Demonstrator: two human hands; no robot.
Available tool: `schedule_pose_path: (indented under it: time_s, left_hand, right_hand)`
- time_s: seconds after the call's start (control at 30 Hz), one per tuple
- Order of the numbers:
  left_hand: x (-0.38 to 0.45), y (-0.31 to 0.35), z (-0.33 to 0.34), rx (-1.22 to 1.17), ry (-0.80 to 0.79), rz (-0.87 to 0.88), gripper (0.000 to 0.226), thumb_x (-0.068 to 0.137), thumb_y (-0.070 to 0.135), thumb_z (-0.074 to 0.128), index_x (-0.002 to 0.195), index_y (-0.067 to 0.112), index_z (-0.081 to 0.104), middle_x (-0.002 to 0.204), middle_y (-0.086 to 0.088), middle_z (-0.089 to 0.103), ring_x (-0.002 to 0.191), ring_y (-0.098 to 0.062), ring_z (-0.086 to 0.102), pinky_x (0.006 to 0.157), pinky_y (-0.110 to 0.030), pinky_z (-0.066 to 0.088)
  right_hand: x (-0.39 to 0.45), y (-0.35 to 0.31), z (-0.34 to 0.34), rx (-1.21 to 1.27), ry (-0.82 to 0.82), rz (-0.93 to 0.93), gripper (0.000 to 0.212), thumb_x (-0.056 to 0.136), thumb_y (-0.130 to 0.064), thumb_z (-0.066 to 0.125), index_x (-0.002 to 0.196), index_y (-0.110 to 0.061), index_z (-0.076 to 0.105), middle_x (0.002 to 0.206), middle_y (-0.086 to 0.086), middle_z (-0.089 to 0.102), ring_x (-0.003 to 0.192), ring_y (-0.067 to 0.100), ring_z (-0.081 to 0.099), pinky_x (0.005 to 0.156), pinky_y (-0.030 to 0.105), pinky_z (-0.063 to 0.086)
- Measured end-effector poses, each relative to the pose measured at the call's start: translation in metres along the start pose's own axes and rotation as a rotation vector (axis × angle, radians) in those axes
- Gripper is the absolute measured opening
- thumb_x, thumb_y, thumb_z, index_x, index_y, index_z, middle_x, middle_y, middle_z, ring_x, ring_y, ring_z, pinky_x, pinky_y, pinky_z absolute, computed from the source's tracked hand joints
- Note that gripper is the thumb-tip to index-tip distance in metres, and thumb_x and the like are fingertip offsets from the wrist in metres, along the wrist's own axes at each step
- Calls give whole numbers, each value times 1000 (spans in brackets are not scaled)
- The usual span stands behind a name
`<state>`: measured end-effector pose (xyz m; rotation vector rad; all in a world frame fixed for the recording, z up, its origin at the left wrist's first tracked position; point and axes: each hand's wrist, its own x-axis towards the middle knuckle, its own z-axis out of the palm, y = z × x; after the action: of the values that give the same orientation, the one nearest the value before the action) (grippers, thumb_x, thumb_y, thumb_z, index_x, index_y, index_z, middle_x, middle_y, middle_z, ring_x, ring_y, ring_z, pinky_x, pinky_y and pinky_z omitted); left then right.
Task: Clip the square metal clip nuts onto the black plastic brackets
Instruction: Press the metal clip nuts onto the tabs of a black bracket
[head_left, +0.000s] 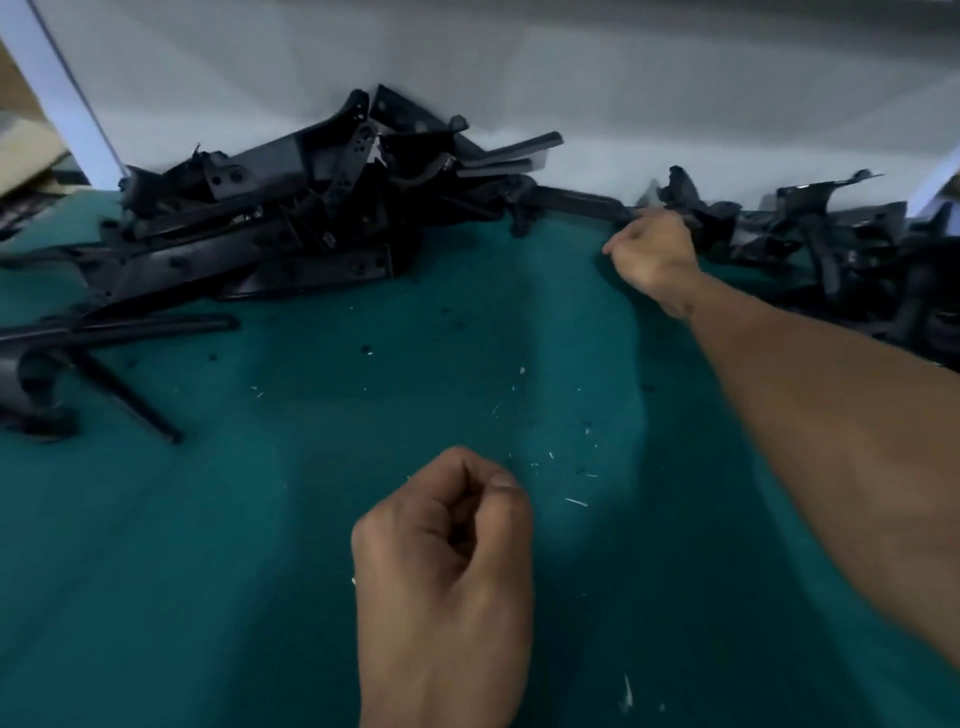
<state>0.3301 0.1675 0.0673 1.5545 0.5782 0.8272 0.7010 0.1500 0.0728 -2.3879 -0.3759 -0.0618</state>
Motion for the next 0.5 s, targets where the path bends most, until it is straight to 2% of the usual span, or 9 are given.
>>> schedule_pose_path:
  time_s: [0.07,0.1,0.17,0.2,0.27,0.37,0.43,0.5]
  left_hand:
    - [0,1,0,24,-11,11,20,79,19,54,61,9,55,44,12,30,39,-3,22,39,-12,20]
    - [1,2,0,43,-11,24,20,79,18,54,61,10,55,44,13,30,39,-3,23,39,-13,20]
    - [1,4,-2,64,-13,52,20,79,16,54,60,11,56,45,11,34,41,-3,27,39,-13,22]
    - [0,5,-2,55,-14,56,19,79,16,53,60,12,57,45,11,36,41,-3,28,39,-14,23]
    - [-1,5,-2,17,-14,53,18,79,15,53,61,13,58,44,11,37,39,-3,29,38,-15,23]
    - [-2,3,-3,-15,7,75,19,80,13,54,62,15,59,44,13,39,39,-3,29,38,-15,23]
    - [-4,2,-4,3,24,120,21,82,14,54,63,18,59,46,11,42,41,-4,32,40,-17,26]
    - [-9,4,-3,105,44,204,20,85,19,54,66,22,58,49,8,47,43,-6,37,42,-21,31]
  right_hand:
    - [-5,-9,0,-93,-90,-5,24,81,-3,48,97,3,65,103,14,68,101,35,64,87,39,53]
    - [-11,-13,-3,-149,-117,-31,28,81,-4,48,104,-2,62,108,10,65,104,34,61,95,38,47]
    - [-26,-14,-9,-246,-87,-114,38,85,-3,49,122,-4,59,136,8,53,118,32,54,111,45,39]
    - [-36,-14,-15,-265,-48,-164,36,85,-3,50,119,-2,62,140,8,51,119,32,54,112,47,40]
    - [-60,-14,-33,-302,48,-289,30,84,-3,50,104,-1,72,124,10,63,108,34,61,100,45,51]
    - [-101,-18,-70,-406,132,-550,29,85,-8,52,98,-10,78,106,6,68,94,33,64,82,43,56]
    - [-135,-20,-93,-414,81,-728,29,85,-9,53,98,-11,79,100,5,66,89,30,62,78,41,55]
    - [-171,-24,-111,-381,-16,-818,27,85,-10,56,98,-11,80,99,3,65,85,26,61,76,39,55]
